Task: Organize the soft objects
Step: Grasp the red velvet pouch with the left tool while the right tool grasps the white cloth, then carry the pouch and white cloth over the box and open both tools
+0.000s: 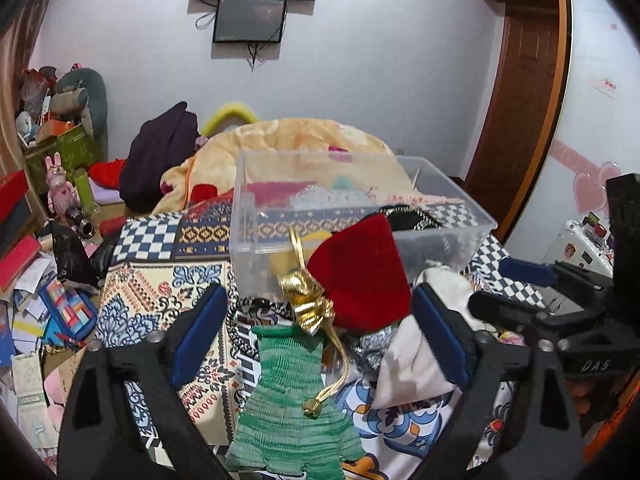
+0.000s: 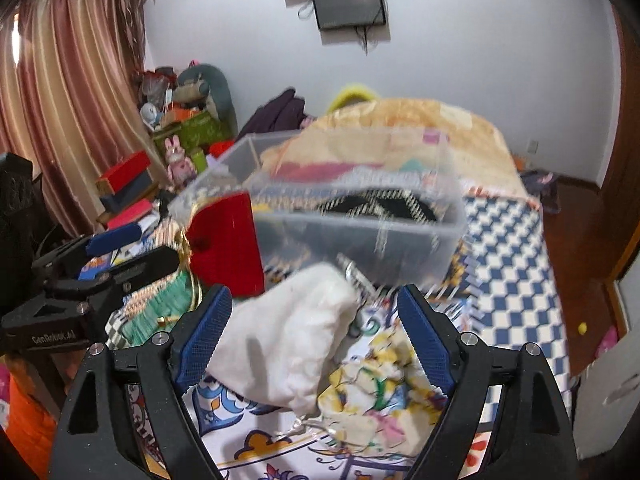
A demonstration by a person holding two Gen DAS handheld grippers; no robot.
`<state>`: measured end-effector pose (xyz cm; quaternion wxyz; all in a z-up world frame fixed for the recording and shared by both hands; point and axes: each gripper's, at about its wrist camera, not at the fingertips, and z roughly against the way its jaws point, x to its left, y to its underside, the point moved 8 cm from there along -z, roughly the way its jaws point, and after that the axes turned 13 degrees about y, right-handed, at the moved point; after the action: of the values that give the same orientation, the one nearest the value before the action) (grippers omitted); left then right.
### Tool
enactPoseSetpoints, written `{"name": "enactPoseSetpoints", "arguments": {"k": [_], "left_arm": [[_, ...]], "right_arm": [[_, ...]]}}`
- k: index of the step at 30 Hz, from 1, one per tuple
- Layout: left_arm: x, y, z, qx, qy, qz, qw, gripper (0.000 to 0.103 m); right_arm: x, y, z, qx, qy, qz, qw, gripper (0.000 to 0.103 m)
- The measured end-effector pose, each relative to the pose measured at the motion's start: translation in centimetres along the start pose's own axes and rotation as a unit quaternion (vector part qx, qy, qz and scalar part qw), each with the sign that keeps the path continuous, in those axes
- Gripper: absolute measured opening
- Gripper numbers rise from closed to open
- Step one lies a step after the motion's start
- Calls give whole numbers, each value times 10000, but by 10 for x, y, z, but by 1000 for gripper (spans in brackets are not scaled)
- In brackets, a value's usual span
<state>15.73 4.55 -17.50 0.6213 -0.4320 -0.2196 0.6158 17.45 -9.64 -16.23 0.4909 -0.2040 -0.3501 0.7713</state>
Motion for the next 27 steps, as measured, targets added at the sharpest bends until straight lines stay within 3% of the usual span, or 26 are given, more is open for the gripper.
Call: {"name": "enactPoseSetpoints", "arguments": {"k": [4,9,15,20,27], "left_arm": [[2,4,-12,110,38,21,9999,76],[4,7,-27,212,46,28,9998,67],[8,14,-40,410,242,241,9986,43],[3,13,-35,328,252,175,9990,36],[-3,5,-15,102,311,141,9994,28]], "right_arm": [[3,9,-11,197,-80,13,9998,83],[5,16,-25,398,-221,-91,9989,82],[6,18,-27,438,-336,-154,9984,55],[10,17,-20,348,-353,-108,9987,24],[-1,10,-2,57,-212,-121,9997,12]]}}
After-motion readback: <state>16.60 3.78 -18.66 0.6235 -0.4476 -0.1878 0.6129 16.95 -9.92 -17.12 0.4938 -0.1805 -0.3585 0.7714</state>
